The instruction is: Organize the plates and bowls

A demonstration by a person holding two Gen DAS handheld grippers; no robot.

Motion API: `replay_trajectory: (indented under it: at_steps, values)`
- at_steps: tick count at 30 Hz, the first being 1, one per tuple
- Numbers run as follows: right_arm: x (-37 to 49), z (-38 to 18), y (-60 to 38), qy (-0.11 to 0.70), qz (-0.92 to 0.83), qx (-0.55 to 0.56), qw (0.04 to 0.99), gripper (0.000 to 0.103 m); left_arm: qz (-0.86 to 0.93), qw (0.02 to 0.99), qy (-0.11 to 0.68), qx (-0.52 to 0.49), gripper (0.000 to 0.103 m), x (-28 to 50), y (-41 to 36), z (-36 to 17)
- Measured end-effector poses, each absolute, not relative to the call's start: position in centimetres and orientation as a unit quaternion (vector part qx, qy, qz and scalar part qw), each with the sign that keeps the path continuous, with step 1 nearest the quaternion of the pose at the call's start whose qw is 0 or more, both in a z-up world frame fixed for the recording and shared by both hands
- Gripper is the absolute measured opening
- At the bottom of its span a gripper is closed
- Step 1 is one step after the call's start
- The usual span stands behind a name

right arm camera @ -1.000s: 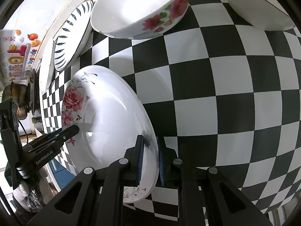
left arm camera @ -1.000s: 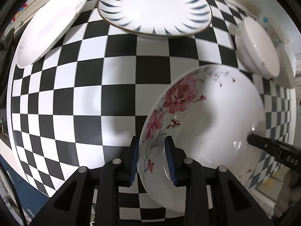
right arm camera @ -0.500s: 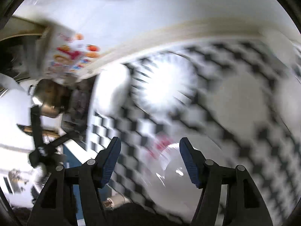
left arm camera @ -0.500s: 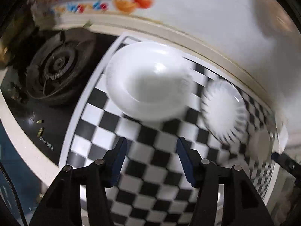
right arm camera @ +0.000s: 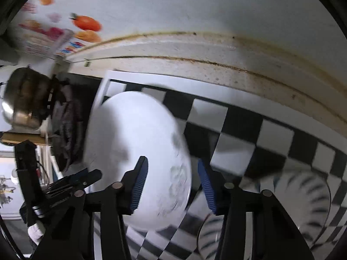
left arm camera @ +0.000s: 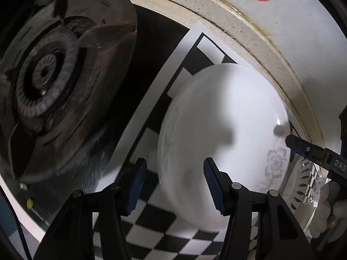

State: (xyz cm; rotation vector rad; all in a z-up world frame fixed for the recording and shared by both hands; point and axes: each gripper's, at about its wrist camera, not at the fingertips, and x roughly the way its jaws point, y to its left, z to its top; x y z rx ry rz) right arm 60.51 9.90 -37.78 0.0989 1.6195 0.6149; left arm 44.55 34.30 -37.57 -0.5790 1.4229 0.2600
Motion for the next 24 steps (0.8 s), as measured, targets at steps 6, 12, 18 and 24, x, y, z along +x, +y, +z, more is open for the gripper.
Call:
replay_trajectory:
  at_steps: [6, 12, 18, 24]
  values:
    - [61.6, -41.1, 9.9, 0.732, 0.267, 0.054, 0.625, 0.024, 0.097, 0.714, 0.652, -0.236, 0.034, 45.5, 33.9, -38.4]
    - [61.1, -41.6, 9.8, 0.737, 0.273, 0.050, 0.616, 0.018, 0.103, 0.718, 0.650, -0.225, 0.028, 45.0, 33.7, -38.5]
    - [60.0, -40.2, 8.8, 0.730, 0.275, 0.055, 0.624, 0.015, 0.094, 0.733, 0.644, -0.198, 0.028, 44.0, 33.4, -36.0]
    - [58.7, -36.4, 6.2, 0.707, 0.285, 0.071, 0.644, 0.015, 0.073, 0.751, 0.627, -0.191, 0.028, 41.7, 30.9, -31.5]
